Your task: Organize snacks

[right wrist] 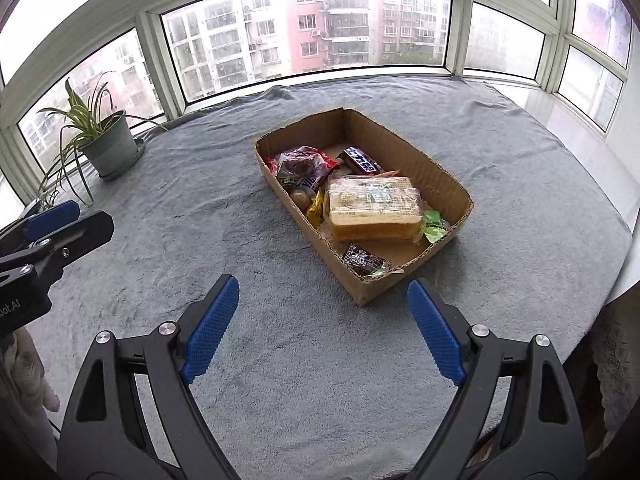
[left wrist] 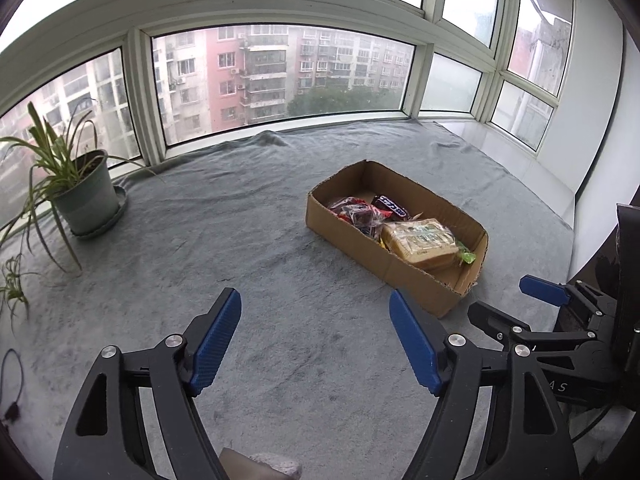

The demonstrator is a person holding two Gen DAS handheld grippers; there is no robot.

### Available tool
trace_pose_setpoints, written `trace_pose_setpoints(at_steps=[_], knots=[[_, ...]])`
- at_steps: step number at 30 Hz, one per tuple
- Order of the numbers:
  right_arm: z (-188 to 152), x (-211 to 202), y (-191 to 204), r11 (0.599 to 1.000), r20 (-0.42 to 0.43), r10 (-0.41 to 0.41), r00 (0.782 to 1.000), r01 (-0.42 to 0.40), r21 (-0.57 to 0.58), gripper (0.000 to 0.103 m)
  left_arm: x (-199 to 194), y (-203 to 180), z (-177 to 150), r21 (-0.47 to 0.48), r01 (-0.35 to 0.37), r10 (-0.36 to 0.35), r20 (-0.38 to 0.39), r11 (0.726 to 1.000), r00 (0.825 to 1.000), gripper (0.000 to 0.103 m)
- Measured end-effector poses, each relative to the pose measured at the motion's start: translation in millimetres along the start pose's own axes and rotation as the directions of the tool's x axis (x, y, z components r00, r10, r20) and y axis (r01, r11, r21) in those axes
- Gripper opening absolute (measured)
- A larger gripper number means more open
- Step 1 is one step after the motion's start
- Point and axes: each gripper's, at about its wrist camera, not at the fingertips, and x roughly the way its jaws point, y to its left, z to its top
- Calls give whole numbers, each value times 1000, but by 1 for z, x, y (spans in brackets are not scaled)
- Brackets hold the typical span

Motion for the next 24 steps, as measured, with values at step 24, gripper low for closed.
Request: trace_pose_setpoints(at_steps=[24], knots=[[-3, 3, 7, 1000, -4, 2, 1000, -2, -1, 89, -3, -2, 0, 3, 0, 0, 18, 1000, 1000, 77]])
